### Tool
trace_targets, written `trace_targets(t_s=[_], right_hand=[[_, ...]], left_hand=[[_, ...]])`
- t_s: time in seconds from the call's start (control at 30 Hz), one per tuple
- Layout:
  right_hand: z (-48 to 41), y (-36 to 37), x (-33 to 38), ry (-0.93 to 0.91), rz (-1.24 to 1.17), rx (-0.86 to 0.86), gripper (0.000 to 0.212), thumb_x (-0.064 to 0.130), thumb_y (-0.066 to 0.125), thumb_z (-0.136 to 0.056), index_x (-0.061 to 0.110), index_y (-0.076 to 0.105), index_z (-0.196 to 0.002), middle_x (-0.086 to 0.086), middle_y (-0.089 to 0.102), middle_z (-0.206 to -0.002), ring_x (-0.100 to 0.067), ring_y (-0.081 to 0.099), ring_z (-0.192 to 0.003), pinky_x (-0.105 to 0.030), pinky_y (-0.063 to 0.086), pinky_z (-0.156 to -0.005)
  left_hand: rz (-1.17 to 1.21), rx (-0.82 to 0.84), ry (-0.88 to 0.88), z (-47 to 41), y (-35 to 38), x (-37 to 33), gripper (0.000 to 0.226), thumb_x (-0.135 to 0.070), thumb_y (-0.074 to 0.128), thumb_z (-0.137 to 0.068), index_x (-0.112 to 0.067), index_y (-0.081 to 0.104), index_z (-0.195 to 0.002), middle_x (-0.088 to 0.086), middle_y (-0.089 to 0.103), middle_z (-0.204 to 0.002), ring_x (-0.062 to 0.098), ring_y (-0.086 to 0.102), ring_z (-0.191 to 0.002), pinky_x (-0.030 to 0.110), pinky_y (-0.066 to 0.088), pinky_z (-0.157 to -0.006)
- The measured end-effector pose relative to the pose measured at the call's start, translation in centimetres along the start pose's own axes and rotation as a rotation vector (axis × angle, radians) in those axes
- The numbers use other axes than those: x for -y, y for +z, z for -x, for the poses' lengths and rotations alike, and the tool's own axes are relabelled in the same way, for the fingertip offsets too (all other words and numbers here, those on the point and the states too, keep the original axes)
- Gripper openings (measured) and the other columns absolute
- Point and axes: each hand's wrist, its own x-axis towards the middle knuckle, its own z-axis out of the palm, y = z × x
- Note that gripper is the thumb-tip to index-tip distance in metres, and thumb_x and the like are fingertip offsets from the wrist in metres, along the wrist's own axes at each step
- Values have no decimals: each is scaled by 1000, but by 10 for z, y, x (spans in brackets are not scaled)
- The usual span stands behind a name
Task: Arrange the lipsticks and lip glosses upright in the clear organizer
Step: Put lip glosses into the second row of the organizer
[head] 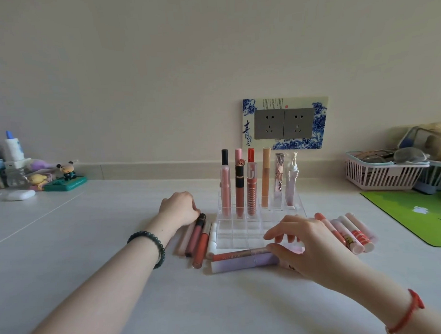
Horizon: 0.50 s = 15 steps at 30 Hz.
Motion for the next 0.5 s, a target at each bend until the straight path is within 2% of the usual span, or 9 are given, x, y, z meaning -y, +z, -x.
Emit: trace_targets(t_s=[0.3,0.5], right_hand=[[0,0,1,-1,-3,15,13,39,60,-80,38,64,-93,29,51,-77,11,48,-80,2,31,-70],[0,0,0,-11,-10,-4,12,38,61,-80,38,65,-91,28,52,-76,15,44,-86,3,30,-70]], left_hand=[[65,65,-8,-1,-4,6,25,-32,60,-77,-16,68,-94,0,68,-103,22,59,-97,28,45,-82],[215,79,-24,2,-8,8,19,-25,65,-72,-11,73,-82,4,72,-93,23,64,-92,36,53,-84]])
